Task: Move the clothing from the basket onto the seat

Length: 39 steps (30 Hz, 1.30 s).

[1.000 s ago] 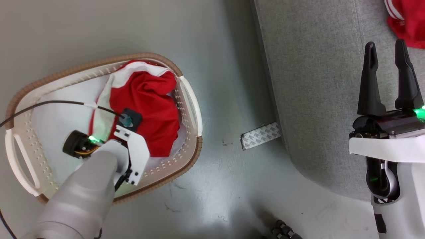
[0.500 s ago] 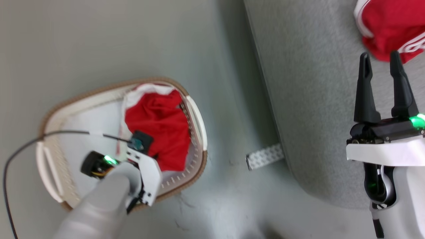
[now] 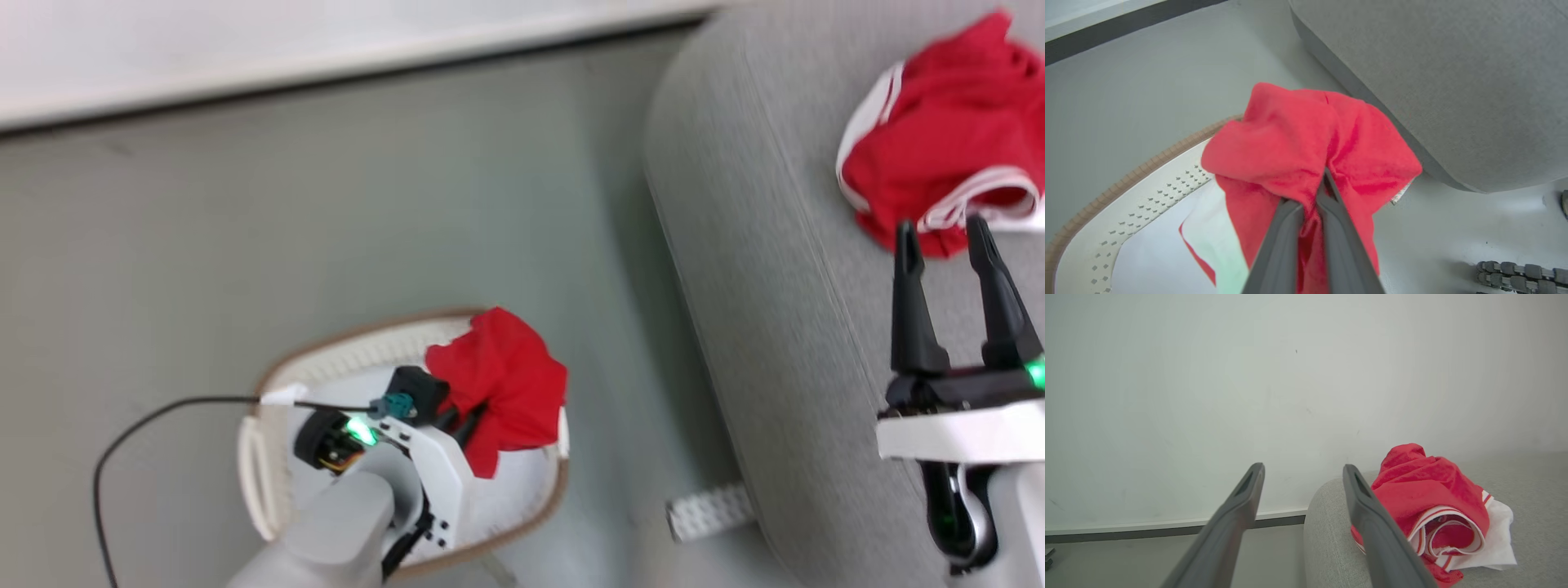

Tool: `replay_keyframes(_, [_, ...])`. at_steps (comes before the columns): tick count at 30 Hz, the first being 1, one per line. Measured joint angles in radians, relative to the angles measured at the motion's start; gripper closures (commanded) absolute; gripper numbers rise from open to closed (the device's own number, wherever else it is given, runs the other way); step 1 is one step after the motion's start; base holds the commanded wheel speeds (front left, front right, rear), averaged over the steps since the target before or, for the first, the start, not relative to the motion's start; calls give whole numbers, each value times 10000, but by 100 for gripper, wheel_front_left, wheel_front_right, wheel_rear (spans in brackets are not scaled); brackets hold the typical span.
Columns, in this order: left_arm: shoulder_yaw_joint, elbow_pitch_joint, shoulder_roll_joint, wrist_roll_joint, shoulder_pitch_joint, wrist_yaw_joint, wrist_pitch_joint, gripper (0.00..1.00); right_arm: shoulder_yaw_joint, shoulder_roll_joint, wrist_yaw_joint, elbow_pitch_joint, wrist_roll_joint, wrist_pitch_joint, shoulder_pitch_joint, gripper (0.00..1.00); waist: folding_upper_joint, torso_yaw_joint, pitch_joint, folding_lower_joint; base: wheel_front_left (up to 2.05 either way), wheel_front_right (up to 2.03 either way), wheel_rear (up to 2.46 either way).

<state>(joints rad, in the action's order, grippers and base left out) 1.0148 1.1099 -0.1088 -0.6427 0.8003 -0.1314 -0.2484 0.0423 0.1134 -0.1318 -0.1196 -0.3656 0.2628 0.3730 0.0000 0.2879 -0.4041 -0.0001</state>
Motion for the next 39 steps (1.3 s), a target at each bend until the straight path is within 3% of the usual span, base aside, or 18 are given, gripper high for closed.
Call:
replay_keyframes(5, [-150,-617,25,-73,-174,-2,-136,100,-13,151,0,-113,-61,4,-482,0,0,-500,1046,0,0,0,0])
replay_keyframes(12, [-947,-2399,-364,276,-591,192,-155,100,190,182,0,-226,-144,15,-1053,0,0,-1189,2234,-2,0,0,0])
replay_keyframes(20, [-1739,-4247,-897,786,-930,633,-157,100,1218,82,0,-675,-293,15,-1502,0,0,-1785,3200,-2,0,0,0])
replay_keyframes(30, [-2146,-6178,-1469,773,-1351,1156,-79,100,2403,-136,0,-1099,-393,15,-1805,0,0,-2156,3895,-2,0,0,0])
replay_keyframes(39, [-2188,-7496,-1825,675,-1833,1628,318,100,2706,-107,0,-1229,-391,15,-1846,0,1,-2278,3968,0,0,0,0])
